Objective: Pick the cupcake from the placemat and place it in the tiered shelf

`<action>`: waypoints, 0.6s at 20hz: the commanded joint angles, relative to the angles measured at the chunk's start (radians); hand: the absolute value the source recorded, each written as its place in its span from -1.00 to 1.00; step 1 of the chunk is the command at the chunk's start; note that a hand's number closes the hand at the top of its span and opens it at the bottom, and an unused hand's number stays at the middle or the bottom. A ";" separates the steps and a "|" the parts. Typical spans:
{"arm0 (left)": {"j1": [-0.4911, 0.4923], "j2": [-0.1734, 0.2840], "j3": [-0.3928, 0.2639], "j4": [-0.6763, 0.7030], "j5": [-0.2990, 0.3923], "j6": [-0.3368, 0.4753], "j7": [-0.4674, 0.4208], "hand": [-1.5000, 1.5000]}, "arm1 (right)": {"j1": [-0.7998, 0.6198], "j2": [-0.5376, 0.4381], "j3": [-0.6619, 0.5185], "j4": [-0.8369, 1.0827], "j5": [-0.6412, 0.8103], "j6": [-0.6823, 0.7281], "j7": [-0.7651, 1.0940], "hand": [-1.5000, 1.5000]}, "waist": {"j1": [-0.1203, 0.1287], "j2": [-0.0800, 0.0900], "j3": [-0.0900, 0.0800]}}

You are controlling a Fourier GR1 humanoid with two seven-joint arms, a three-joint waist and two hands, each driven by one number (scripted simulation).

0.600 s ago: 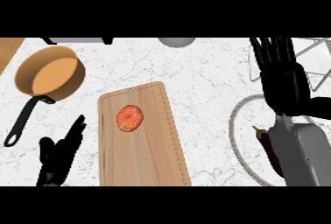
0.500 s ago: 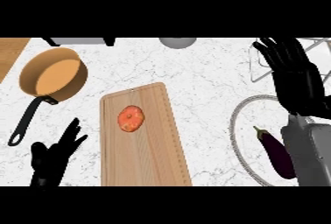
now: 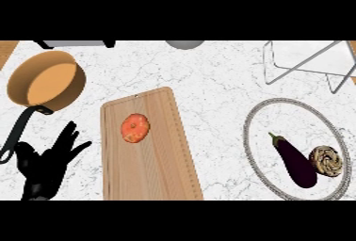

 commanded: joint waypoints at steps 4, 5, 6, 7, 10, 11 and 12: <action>-0.090 -0.021 0.010 0.094 0.044 -0.053 0.040 0.00 | 0.034 -0.193 -0.018 0.289 0.105 0.319 -0.327 -1.00 | 0.032 0.001 -0.005; -0.104 -0.058 -0.025 0.121 0.010 -0.031 0.023 0.00 | 0.019 -0.220 -0.007 0.293 0.120 0.371 -0.366 -1.00 | 0.027 -0.003 -0.007; -0.079 -0.042 -0.029 0.096 0.020 -0.058 0.032 0.00 | 0.032 -0.251 -0.007 0.304 0.122 0.419 -0.398 -1.00 | 0.030 -0.007 -0.006; -0.096 -0.041 -0.018 0.118 0.019 -0.058 0.023 0.00 | 0.007 -0.258 0.021 0.326 0.152 0.418 -0.394 -1.00 | 0.045 -0.001 -0.006; -0.104 -0.055 -0.010 0.148 0.019 -0.051 0.027 0.00 | 0.041 -0.317 0.057 0.294 0.186 0.473 -0.467 -1.00 | 0.029 -0.010 -0.007; -0.118 -0.013 0.026 0.122 0.055 -0.086 0.057 0.00 | 0.035 -0.338 0.069 0.292 0.196 0.477 -0.465 -1.00 | 0.036 -0.013 -0.008; -0.122 -0.040 0.006 0.166 0.020 -0.064 0.024 0.00 | 0.043 -0.351 0.087 0.260 0.199 0.492 -0.475 -1.00 | 0.024 -0.013 -0.009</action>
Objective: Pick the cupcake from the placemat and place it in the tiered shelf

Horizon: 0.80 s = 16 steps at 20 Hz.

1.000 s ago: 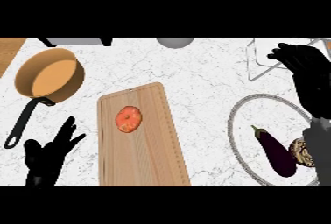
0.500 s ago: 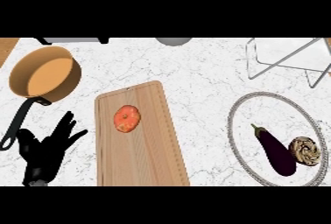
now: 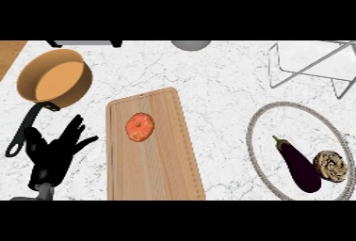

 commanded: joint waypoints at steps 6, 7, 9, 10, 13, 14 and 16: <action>-0.043 -0.046 -0.010 0.094 -0.024 -0.009 -0.003 0.00 | 0.008 -0.122 0.118 -0.100 0.109 0.130 -0.112 -1.00 | -0.010 -0.007 -0.011; -0.035 -0.038 -0.001 0.064 -0.022 -0.004 0.015 0.00 | 0.013 -0.134 0.106 -0.092 0.100 0.134 -0.107 -1.00 | -0.008 -0.008 -0.010; -0.024 -0.045 0.014 0.068 -0.033 -0.013 -0.005 0.00 | -0.028 -0.120 0.098 -0.083 0.115 0.095 -0.028 -1.00 | -0.002 -0.008 -0.011; -0.073 -0.052 0.020 0.095 -0.030 -0.011 0.030 0.00 | -0.014 -0.077 0.110 -0.170 0.114 0.028 0.040 -1.00 | -0.010 -0.009 -0.011; -0.002 -0.031 0.034 -0.019 -0.025 -0.003 0.066 0.00 | 0.071 0.002 0.100 -0.359 0.057 -0.069 0.236 -1.00 | -0.016 -0.014 -0.011; -0.061 -0.025 0.070 0.110 -0.005 -0.077 0.020 0.00 | 0.055 -0.031 0.091 -0.342 0.111 -0.063 0.208 -1.00 | -0.017 -0.011 -0.011; -0.069 -0.073 0.040 0.149 -0.042 -0.067 -0.035 0.00 | -0.013 0.040 0.130 -0.348 0.143 -0.110 0.317 -1.00 | -0.008 -0.008 -0.011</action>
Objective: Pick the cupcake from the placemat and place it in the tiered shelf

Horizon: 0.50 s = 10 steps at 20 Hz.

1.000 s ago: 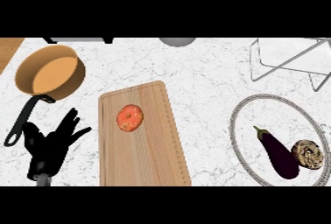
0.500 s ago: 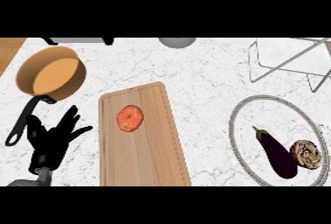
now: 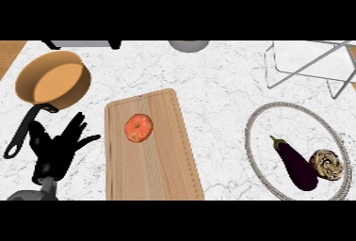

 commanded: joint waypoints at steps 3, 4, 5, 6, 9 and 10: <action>-0.006 -0.016 0.023 0.052 -0.024 -0.031 -0.008 0.00 | -0.008 0.041 -0.003 -0.079 0.058 0.028 0.128 -1.00 | 0.003 0.005 -0.003; 0.001 -0.045 -0.001 0.057 -0.046 -0.014 -0.038 0.00 | 0.025 0.071 0.023 -0.166 0.057 -0.008 0.200 -1.00 | -0.003 0.004 -0.004; -0.052 -0.048 0.008 0.066 -0.049 0.012 0.018 0.00 | 0.064 0.019 -0.013 -0.131 0.077 0.031 0.129 -1.00 | -0.008 0.004 -0.003; 0.001 -0.035 0.020 0.056 -0.030 -0.030 -0.024 0.00 | 0.098 0.059 0.023 -0.215 0.108 -0.021 0.174 -1.00 | -0.008 0.002 -0.004; 0.011 -0.032 0.026 -0.005 -0.047 -0.012 0.026 0.00 | 0.097 0.113 0.032 -0.239 0.173 -0.035 0.193 -1.00 | 0.000 0.003 -0.003; -0.024 -0.022 0.043 0.022 -0.036 -0.027 0.048 0.00 | 0.140 0.095 0.013 -0.306 0.171 -0.032 0.214 -1.00 | -0.007 0.002 -0.003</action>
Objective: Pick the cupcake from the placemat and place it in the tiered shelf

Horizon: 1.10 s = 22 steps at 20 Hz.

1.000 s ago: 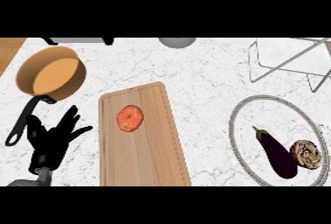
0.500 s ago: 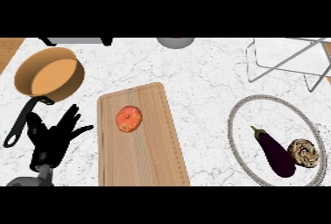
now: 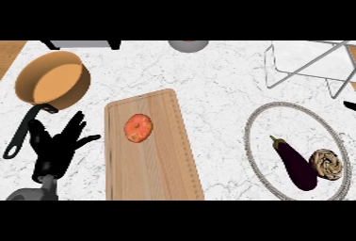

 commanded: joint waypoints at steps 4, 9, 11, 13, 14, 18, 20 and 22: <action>-0.012 -0.016 0.010 -0.028 -0.015 -0.015 0.059 0.00 | 0.028 0.086 0.019 -0.058 0.143 -0.031 0.095 -1.00 | 0.004 0.005 -0.003; 0.011 -0.048 0.019 0.040 -0.054 -0.033 -0.012 0.00 | 0.073 0.128 -0.027 -0.166 0.187 -0.037 0.181 -1.00 | 0.002 0.005 -0.004; -0.018 -0.056 0.044 0.102 -0.055 -0.047 -0.034 0.00 | 0.053 0.117 -0.074 -0.088 0.212 -0.029 0.103 -1.00 | 0.002 0.006 -0.004; -0.027 -0.063 0.045 0.076 -0.061 -0.043 -0.012 0.00 | 0.133 0.197 -0.031 -0.116 0.291 -0.099 0.074 -1.00 | 0.000 0.005 -0.003; -0.055 -0.090 0.042 0.102 -0.081 -0.014 -0.010 0.00 | 0.110 0.172 -0.077 -0.190 0.231 -0.016 0.162 -1.00 | -0.002 0.005 -0.004; 0.041 -0.033 0.068 -0.060 -0.062 -0.062 0.060 0.00 | 0.197 0.215 -0.091 -0.169 0.328 -0.070 0.061 -1.00 | 0.001 0.004 -0.003; 0.001 -0.054 0.088 0.037 -0.067 -0.081 0.014 0.00 | 0.131 0.289 -0.040 -0.158 0.381 -0.085 0.135 -1.00 | 0.003 0.005 -0.003; -0.045 -0.067 0.089 0.069 -0.070 -0.078 0.030 0.00 | 0.161 0.278 -0.041 -0.102 0.440 -0.123 0.054 -1.00 | 0.000 0.006 -0.003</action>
